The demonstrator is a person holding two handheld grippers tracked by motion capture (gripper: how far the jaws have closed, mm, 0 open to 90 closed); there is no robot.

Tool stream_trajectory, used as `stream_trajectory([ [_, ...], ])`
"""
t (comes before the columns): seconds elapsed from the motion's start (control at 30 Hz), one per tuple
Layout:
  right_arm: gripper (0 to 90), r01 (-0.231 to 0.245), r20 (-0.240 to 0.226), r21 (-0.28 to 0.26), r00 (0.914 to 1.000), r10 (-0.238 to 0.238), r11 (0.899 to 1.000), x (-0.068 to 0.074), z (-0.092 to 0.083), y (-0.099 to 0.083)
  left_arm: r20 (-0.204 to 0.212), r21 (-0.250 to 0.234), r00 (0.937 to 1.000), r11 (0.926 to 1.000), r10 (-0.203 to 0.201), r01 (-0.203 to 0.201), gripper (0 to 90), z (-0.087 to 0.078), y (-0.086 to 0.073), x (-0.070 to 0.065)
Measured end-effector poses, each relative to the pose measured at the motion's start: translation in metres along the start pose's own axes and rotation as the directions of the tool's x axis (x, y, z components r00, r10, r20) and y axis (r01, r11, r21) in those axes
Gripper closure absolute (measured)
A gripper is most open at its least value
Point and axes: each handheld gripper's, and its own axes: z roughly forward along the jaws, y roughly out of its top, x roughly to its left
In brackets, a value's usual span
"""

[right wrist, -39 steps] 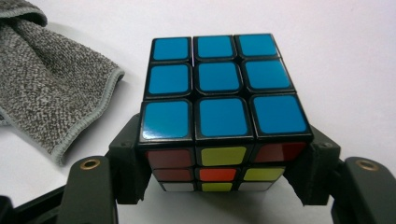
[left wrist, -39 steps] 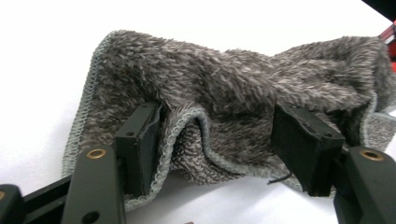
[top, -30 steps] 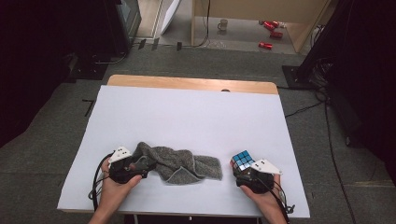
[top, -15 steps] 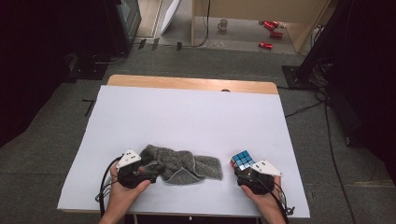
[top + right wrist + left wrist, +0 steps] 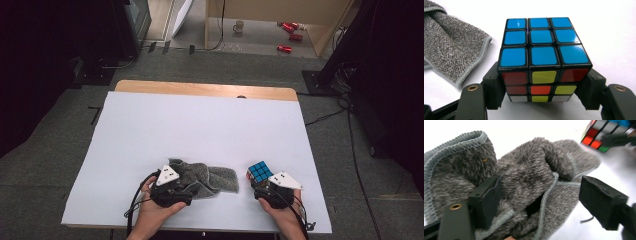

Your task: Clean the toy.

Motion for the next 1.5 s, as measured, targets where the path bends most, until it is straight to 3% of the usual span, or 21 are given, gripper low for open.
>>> stream_trajectory([
  [0.03,34.3,0.002,0.001,0.000,1.0000,-0.002,1.000,0.000,0.000,0.000,-0.025,0.015,0.9996,0.9998,0.010,-0.010,16.7,0.005,0.001,-0.002],
  [0.07,34.3,0.002,0.001,0.000,1.0000,-0.002,1.000,0.000,0.000,0.000,-0.025,0.015,0.9996,0.9998,0.010,-0.010,16.7,0.005,0.001,-0.002],
  [0.1,34.2,0.003,0.002,-0.001,1.0000,-0.003,1.000,0.000,0.000,0.000,-0.090,0.047,0.9950,0.9982,0.043,-0.039,17.3,0.013,0.002,-0.007],
  [0.17,34.3,0.004,0.001,-0.002,1.0000,-0.004,1.000,0.000,0.000,0.000,-0.155,0.056,0.9853,0.9964,0.072,-0.064,22.9,0.016,0.001,-0.011],
  [0.23,34.3,0.007,0.001,-0.005,1.0000,-0.007,1.000,0.000,-0.001,0.000,-0.210,0.055,0.9726,0.9945,0.099,-0.090,40.0,0.016,0.000,-0.012],
  [0.27,34.3,0.006,0.001,-0.007,1.0000,-0.006,1.000,0.000,-0.001,0.000,-0.212,0.046,0.9730,0.9954,0.092,-0.084,49.6,0.014,0.000,-0.009],
  [0.3,34.3,0.004,0.001,-0.008,1.0000,-0.004,1.000,0.000,-0.001,0.000,-0.206,0.033,0.9759,0.9973,0.071,-0.066,58.6,0.012,0.000,-0.004],
  [0.37,34.3,0.004,0.000,-0.017,1.0000,-0.004,1.000,0.000,-0.002,0.000,-0.158,0.002,0.9874,1.0000,0.002,-0.002,74.1,0.007,-0.001,0.009],
  [0.43,34.3,0.004,-0.004,-0.024,1.0000,-0.004,1.000,0.000,-0.003,0.001,-0.106,-0.024,0.9937,0.9991,-0.038,0.035,82.3,0.003,-0.001,0.018],
  [0.5,34.6,0.000,-0.016,-0.030,0.9999,-0.001,1.000,0.000,-0.004,0.001,-0.071,-0.058,0.9956,0.9967,-0.061,0.057,84.9,-0.002,-0.001,0.024],
  [0.63,34.6,0.021,-0.055,-0.047,0.9982,-0.023,0.999,0.004,-0.006,0.003,0.006,-0.164,0.9958,0.9823,-0.091,0.091,86.0,-0.020,0.001,0.034],
  [0.7,34.6,0.031,-0.075,-0.056,0.9966,-0.035,0.998,0.007,-0.006,0.004,0.049,-0.229,0.9956,0.9694,-0.080,0.089,86.2,-0.031,0.003,0.036],
  [0.87,34.6,0.084,-0.131,-0.087,0.9867,-0.096,0.993,0.022,-0.006,0.013,0.105,-0.272,0.9931,0.9590,-0.052,0.079,86.3,-0.041,0.006,0.034],
  [1.0,34.7,0.128,-0.170,-0.099,0.9748,-0.144,0.987,0.035,-0.007,0.019,0.142,-0.283,0.9883,0.9544,-0.055,0.094,86.3,-0.043,0.008,0.032],
  [1.07,34.7,0.143,-0.192,-0.103,0.9681,-0.161,0.984,0.041,-0.008,0.023,0.173,-0.300,0.9831,0.9476,-0.060,0.111,86.2,-0.046,0.011,0.032],
  [1.23,34.7,0.181,-0.239,-0.111,0.9496,-0.203,0.977,0.052,-0.007,0.029,0.171,-0.338,0.9816,0.9306,-0.086,0.140,86.0,-0.054,0.014,0.035],
  [1.37,34.6,0.225,-0.257,-0.086,0.9362,-0.240,0.970,0.058,-0.001,0.027,0.148,-0.326,0.9808,0.9300,-0.127,0.170,85.9,-0.053,0.009,0.046],
  [1.5,34.6,0.240,-0.285,-0.050,0.9271,-0.244,0.970,0.057,0.009,0.022,0.136,-0.312,0.9803,0.9331,-0.143,0.180,85.9,-0.051,0.002,0.053],
])
